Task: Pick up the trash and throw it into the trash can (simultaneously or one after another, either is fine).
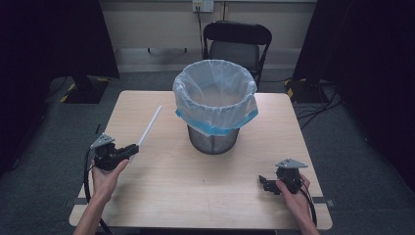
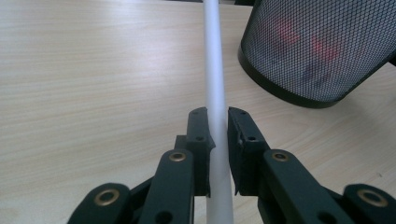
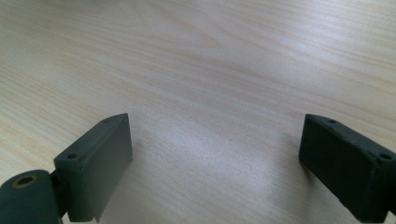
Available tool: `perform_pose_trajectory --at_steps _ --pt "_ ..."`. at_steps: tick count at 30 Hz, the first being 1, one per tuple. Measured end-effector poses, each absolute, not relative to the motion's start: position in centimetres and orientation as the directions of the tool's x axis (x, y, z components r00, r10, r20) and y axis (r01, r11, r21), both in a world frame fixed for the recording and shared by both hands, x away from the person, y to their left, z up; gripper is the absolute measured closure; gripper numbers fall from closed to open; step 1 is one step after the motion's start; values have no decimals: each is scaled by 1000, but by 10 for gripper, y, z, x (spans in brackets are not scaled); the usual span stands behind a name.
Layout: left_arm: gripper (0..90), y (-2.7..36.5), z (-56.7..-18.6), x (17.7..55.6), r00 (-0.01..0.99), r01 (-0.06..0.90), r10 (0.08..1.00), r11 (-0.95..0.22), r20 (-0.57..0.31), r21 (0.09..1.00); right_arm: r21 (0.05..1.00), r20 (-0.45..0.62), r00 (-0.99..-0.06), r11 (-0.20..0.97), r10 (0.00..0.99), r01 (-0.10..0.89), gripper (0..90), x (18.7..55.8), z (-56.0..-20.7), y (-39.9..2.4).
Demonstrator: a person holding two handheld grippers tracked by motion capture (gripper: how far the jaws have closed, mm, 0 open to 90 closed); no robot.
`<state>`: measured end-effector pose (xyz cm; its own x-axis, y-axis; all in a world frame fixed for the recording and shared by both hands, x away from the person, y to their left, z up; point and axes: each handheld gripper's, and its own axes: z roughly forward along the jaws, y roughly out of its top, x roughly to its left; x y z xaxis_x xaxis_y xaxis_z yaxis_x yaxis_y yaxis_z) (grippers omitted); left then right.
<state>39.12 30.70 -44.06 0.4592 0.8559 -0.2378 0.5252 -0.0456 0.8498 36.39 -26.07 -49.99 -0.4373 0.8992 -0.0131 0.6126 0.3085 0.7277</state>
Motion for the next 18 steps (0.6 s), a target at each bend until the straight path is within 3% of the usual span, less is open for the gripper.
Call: perform_pose_trajectory --at_steps 18 --pt "801 300 -404 400 503 425 835 -15 -222 905 728 -13 -437 308 899 612 88 364 -500 -261"
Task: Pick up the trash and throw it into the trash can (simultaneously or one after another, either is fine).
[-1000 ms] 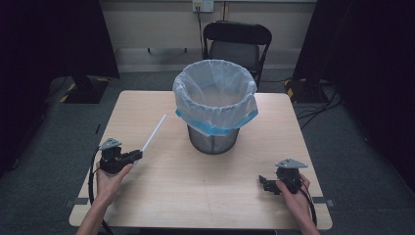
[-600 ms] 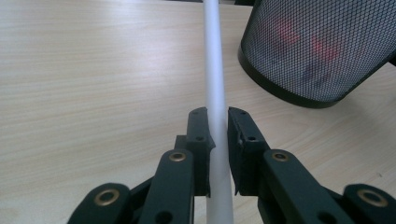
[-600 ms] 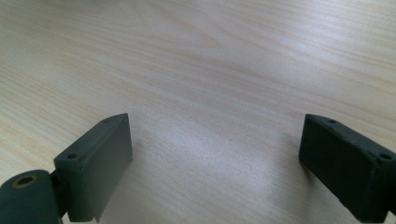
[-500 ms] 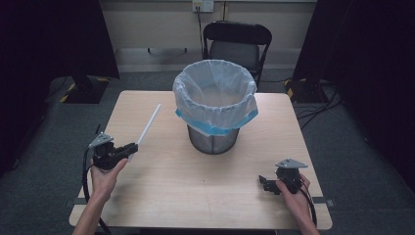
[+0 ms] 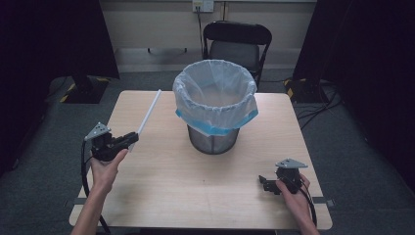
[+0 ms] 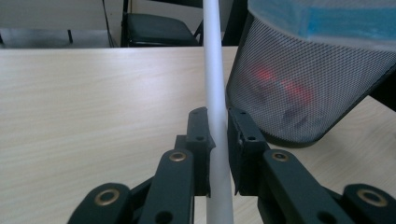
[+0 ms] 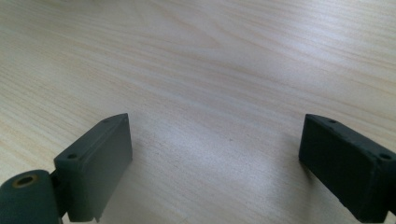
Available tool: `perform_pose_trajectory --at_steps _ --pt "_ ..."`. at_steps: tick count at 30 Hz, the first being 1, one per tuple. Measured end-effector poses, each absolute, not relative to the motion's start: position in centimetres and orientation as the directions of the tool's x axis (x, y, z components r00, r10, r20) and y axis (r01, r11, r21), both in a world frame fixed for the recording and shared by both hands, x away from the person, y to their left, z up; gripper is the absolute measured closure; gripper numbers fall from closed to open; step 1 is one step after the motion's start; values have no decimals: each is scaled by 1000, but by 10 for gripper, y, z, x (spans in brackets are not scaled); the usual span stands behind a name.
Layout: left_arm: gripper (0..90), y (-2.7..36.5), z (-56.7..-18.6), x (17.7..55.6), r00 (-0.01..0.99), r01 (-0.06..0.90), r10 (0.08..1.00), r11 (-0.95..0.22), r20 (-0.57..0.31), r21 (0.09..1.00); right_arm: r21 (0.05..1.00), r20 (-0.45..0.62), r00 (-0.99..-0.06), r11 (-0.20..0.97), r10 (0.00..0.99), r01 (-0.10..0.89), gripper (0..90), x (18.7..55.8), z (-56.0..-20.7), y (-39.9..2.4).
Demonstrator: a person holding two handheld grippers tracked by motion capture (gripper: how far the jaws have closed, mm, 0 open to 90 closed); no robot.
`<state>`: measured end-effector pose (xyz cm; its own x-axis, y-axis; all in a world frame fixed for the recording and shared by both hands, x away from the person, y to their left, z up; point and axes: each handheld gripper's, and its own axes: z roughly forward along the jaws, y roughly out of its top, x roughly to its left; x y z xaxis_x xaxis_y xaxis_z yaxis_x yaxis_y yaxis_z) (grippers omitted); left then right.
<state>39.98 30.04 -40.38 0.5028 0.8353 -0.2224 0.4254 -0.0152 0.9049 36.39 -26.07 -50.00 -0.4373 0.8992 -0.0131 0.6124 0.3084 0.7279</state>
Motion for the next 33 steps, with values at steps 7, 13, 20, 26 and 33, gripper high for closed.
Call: perform_pose_trajectory --at_steps 7,13,20,26,33 --pt "801 298 -390 403 511 391 832 0 -217 920 728 -13 -437 308 899 613 88 364 -500 -261" --pt "802 294 -375 406 529 359 825 -3 -201 933 728 -13 -437 308 899 613 88 364 -500 -261" --pt "802 288 -356 409 551 316 814 -3 -181 949 729 -14 -438 310 899 611 88 364 -500 -261" --pt "802 284 -341 410 565 286 809 -7 -163 958 728 -13 -437 308 899 612 88 364 -500 -261" --pt "802 278 -324 413 587 255 795 -1 -154 967 728 -13 -437 308 899 613 88 364 -500 -261"
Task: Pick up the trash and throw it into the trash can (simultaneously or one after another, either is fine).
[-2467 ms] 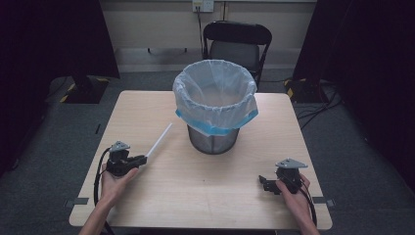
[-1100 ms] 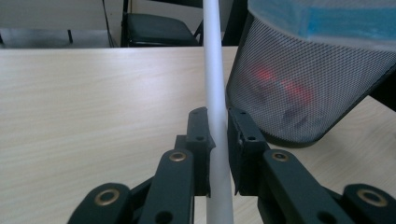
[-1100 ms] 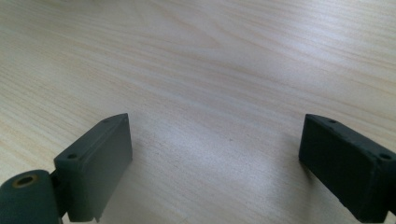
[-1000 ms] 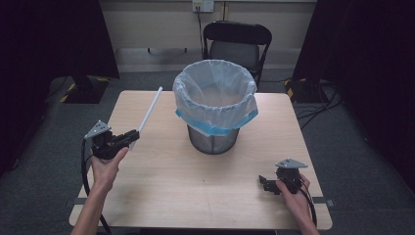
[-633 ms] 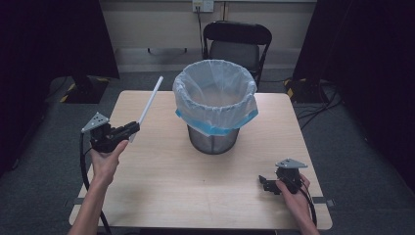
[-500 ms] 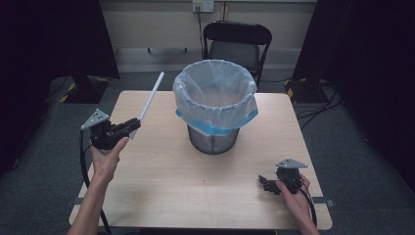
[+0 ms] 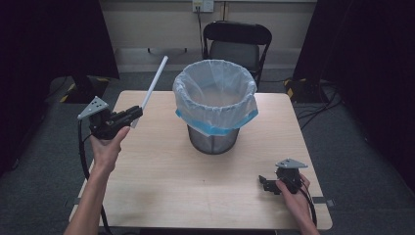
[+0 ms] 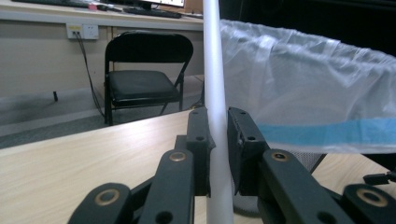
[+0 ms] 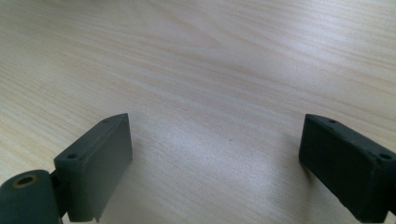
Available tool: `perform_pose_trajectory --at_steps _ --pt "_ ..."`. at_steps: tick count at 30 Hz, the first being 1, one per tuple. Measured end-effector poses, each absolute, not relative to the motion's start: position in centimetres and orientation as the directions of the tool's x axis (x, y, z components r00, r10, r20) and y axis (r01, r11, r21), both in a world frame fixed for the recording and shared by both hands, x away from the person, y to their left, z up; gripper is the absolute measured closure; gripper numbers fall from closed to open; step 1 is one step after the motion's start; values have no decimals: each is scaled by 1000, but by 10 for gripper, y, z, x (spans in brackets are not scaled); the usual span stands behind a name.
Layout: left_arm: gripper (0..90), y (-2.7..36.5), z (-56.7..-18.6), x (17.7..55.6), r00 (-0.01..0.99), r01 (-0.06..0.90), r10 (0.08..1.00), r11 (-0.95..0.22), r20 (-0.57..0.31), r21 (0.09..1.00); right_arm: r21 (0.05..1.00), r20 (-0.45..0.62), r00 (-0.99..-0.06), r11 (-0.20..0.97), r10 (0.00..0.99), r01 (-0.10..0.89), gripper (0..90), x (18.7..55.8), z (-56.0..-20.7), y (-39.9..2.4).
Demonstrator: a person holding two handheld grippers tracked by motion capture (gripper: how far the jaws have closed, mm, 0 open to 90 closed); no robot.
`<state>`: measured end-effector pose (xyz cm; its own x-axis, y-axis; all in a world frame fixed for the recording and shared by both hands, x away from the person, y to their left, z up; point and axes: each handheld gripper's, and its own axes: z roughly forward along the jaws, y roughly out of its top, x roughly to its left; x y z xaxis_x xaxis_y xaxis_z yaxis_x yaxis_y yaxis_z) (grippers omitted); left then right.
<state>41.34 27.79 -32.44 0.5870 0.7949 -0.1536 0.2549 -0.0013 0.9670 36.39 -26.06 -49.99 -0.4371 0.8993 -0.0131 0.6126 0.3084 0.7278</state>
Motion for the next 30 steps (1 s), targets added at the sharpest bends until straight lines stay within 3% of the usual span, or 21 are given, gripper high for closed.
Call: perform_pose_trajectory --at_steps 30 --pt "802 239 -267 427 685 159 721 -11 -102 987 729 -14 -438 310 899 611 88 364 -500 -261"
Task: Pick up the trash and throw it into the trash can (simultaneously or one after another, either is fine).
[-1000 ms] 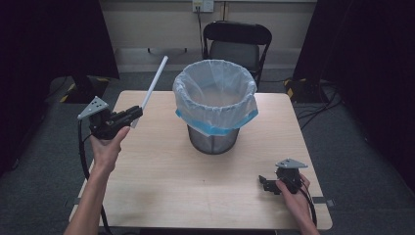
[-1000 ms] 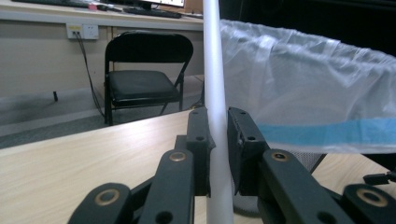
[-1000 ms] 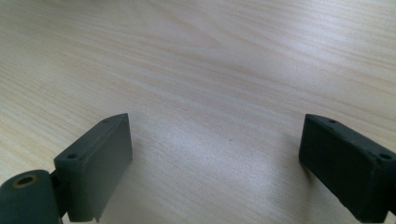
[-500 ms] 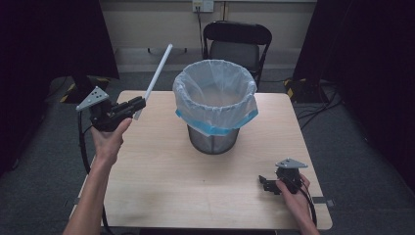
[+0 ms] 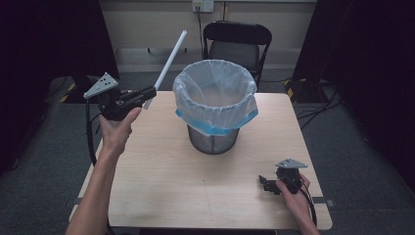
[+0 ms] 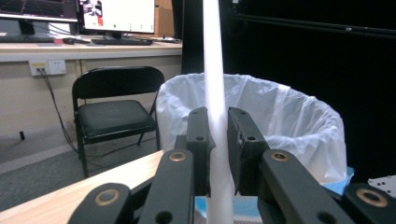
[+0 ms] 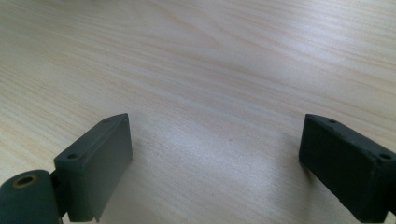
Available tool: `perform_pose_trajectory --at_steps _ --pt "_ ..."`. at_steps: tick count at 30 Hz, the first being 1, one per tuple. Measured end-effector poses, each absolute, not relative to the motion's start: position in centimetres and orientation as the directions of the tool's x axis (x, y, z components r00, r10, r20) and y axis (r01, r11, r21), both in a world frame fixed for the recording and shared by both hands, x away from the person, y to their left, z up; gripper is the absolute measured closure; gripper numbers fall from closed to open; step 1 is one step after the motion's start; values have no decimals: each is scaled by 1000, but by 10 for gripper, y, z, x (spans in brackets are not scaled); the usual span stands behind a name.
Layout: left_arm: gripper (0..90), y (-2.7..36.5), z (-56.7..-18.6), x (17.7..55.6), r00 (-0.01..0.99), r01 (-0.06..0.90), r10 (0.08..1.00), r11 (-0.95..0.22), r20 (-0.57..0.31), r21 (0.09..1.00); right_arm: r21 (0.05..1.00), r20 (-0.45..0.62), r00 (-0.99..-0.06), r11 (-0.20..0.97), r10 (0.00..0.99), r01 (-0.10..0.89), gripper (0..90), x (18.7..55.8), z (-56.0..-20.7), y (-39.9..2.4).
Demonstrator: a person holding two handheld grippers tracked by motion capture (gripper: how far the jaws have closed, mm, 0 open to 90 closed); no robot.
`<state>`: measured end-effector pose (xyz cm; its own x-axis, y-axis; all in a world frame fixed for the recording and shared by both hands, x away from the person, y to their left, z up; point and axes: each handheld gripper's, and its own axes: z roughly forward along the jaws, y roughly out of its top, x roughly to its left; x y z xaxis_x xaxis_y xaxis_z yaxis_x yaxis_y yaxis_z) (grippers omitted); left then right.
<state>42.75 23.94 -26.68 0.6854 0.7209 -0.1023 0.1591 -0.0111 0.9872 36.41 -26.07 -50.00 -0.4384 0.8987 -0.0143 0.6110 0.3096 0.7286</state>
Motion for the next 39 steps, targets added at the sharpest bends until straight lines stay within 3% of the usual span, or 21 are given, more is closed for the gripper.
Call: perform_pose_trajectory --at_steps 15,39 --pt "801 225 -244 438 710 138 698 -7 -94 990 728 -13 -437 308 899 613 88 364 -500 -261" --pt "801 171 -231 460 779 137 619 -8 -102 991 728 -14 -438 309 899 612 88 364 -500 -261"
